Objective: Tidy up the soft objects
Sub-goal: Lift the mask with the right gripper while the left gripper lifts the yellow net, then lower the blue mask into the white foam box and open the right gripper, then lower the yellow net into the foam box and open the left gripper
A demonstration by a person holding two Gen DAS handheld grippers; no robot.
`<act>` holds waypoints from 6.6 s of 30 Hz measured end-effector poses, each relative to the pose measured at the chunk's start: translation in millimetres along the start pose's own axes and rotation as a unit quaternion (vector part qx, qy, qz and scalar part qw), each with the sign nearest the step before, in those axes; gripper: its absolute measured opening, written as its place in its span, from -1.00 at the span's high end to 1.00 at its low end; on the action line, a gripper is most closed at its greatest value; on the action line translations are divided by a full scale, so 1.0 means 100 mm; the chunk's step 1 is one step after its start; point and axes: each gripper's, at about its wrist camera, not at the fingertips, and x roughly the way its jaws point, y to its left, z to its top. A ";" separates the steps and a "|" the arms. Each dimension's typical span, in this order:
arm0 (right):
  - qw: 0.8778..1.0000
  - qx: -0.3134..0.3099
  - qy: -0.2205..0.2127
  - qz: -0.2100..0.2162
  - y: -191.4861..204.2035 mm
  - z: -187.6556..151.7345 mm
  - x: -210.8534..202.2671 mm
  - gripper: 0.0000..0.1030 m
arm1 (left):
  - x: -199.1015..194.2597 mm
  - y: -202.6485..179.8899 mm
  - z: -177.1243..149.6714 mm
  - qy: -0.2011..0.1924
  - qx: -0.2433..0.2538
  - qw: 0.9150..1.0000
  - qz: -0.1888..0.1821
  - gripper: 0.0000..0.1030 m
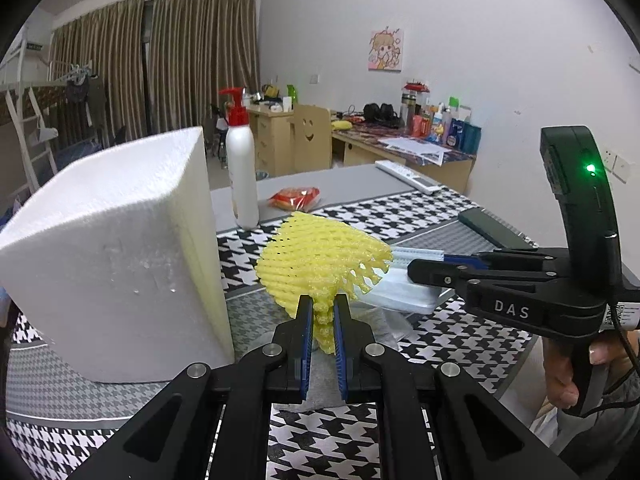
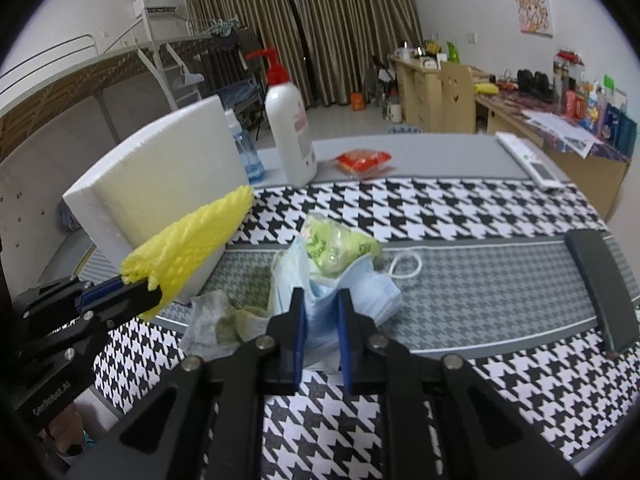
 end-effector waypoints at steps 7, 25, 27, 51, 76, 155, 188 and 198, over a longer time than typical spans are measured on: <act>0.999 -0.026 -0.035 -0.017 0.15 -0.01 -0.28 0.69 | -0.22 -0.02 0.02 -0.025 0.005 1.000 0.002 0.79; 0.994 -0.028 -0.099 -0.042 0.25 0.07 -0.73 0.69 | -0.62 -0.05 0.12 -0.080 0.020 0.997 0.007 0.79; 0.994 -0.028 -0.101 -0.042 0.26 0.08 -0.76 0.69 | -0.64 -0.04 0.14 -0.082 0.018 0.996 0.007 0.79; 0.989 -0.035 -0.141 -0.034 0.42 0.37 -0.87 0.69 | -0.84 0.15 0.51 -0.131 0.014 0.990 0.041 0.79; 0.984 -0.086 -0.150 0.039 0.94 0.78 -0.64 0.69 | -1.12 0.65 0.62 -0.158 -0.026 0.975 0.154 0.79; 0.982 -0.128 -0.119 0.066 1.52 0.97 -0.16 -0.98 | -1.05 1.34 0.48 -0.133 -0.072 0.969 0.195 0.79; 0.986 -0.101 -0.131 -0.005 0.96 0.73 -0.31 -0.98 | -0.45 1.10 0.77 -0.083 -0.036 0.987 0.130 0.75; 0.988 -0.086 -0.131 -0.005 0.86 0.74 -0.33 -0.98 | -0.42 1.10 0.76 -0.084 -0.044 0.989 0.112 -0.84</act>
